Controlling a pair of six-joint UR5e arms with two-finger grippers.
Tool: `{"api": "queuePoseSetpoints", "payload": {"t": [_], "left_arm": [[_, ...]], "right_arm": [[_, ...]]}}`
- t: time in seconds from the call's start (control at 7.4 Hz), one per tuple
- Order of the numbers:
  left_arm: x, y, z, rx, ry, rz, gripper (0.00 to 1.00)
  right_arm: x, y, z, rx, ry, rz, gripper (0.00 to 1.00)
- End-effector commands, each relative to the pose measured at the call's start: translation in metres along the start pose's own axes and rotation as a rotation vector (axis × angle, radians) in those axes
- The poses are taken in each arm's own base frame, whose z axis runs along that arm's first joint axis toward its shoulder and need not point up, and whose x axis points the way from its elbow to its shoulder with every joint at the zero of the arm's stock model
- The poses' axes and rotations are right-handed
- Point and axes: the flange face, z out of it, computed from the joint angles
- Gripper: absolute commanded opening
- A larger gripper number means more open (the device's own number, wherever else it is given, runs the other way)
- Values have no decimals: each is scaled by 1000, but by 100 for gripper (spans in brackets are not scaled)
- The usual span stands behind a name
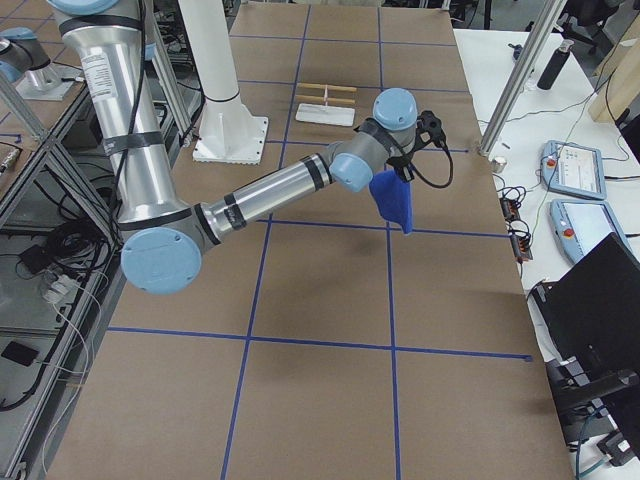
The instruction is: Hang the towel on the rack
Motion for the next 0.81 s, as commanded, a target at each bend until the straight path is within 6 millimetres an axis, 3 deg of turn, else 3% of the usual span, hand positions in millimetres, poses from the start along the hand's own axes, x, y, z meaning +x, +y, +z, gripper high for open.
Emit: {"api": "queuePoseSetpoints", "payload": {"t": [0.0,0.27,0.41,0.68], "left_arm": [[98,-51,18,-2,83,-207,99],[191,-66,46,-68,161,-414,99],[235,-70,57,-111,190,-537,98],[316,-81,64,-190,235,-808,98]], "right_arm": [[-67,-7,39,33,5,-19,0],[-125,-12,75,77,16,-41,0],[-164,-15,98,126,35,-80,0],[-213,6,147,177,88,-128,0]]}}
